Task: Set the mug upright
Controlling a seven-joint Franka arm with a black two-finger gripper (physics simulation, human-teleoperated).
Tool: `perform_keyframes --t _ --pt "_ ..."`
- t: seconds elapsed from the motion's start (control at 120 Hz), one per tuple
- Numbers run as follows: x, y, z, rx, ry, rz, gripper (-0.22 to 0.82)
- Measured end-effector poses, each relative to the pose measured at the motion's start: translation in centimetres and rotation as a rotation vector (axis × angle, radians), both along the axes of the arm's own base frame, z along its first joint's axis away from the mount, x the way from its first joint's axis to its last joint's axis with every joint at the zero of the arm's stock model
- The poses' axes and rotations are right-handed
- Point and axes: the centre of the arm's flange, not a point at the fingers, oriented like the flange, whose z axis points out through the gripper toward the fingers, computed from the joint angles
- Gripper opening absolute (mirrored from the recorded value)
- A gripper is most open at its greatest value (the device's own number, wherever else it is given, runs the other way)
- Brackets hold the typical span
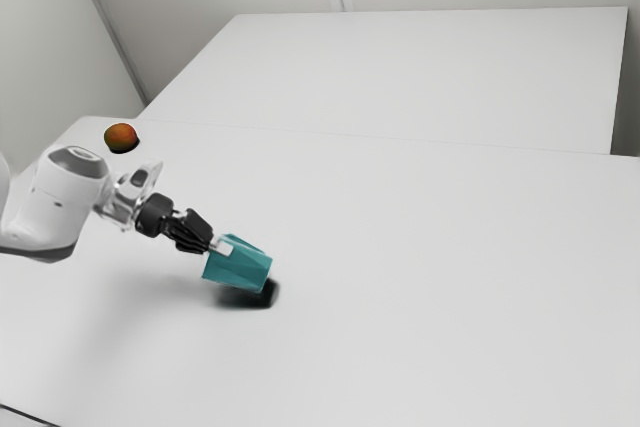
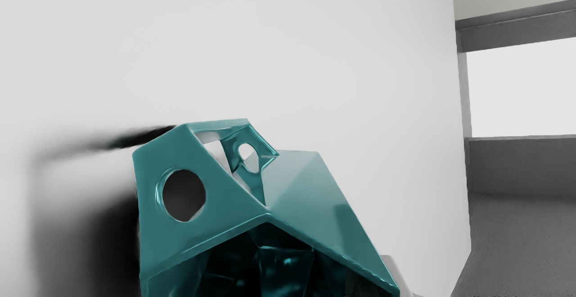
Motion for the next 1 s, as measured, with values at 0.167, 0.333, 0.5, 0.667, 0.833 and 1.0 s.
perform_keyframes --t 0.167,0.333,0.5,0.667,0.833,1.0 --pt "2.1 -0.3 5.9 0.173 -0.076 -0.104 -0.18" --pt "6.4 -4.3 12.7 0.497 -0.125 -0.307 -0.18" --pt "8.3 -11.4 13.9 0.779 -0.131 -0.473 -0.18" --pt "9.4 -18.1 11.8 0.926 -0.148 -0.545 -0.18" --pt "11.2 -10.4 8.9 0.968 -0.037 -0.359 -0.18" --pt "11.8 -10.3 7.5 0.981 -0.005 -0.297 -0.18"
